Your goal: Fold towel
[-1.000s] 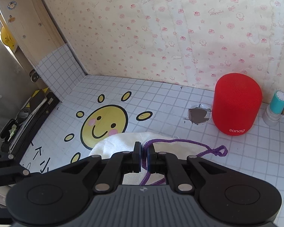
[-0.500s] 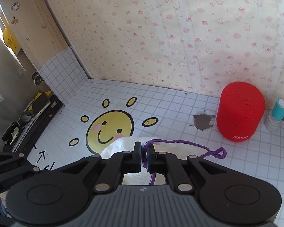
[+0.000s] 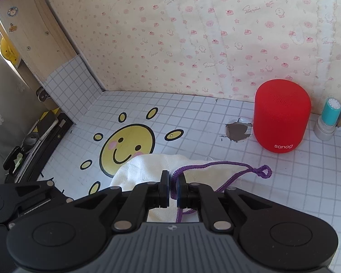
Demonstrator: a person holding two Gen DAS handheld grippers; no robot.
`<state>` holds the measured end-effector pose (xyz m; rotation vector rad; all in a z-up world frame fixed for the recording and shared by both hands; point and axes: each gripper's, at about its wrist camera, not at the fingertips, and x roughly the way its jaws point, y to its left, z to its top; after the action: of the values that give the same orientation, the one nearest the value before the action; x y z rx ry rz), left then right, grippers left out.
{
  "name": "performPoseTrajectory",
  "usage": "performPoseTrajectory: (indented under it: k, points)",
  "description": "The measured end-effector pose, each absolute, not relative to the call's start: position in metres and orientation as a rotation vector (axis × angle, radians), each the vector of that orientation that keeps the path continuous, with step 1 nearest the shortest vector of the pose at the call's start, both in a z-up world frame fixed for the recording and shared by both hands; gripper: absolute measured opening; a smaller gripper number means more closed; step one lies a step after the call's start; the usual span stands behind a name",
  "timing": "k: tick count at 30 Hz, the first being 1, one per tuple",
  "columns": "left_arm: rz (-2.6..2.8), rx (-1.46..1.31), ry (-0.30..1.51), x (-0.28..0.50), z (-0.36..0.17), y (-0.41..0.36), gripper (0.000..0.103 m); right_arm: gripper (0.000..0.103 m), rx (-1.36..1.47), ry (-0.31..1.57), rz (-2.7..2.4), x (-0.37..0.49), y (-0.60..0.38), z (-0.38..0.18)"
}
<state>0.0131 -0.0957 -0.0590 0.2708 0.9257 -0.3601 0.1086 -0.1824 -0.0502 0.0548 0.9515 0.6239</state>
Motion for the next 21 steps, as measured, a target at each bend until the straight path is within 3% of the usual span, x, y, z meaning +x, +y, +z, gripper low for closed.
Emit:
performPoseTrajectory:
  k: [6, 21]
  points:
    - [-0.329, 0.258, 0.962, 0.014, -0.063, -0.094, 0.006, 0.005, 0.057, 0.947, 0.623, 0.11, -0.185, -0.048]
    - [-0.193, 0.229, 0.817, 0.009, -0.013, -0.064, 0.005, 0.005, 0.018, 0.871, 0.653, 0.111, -0.169, -0.019]
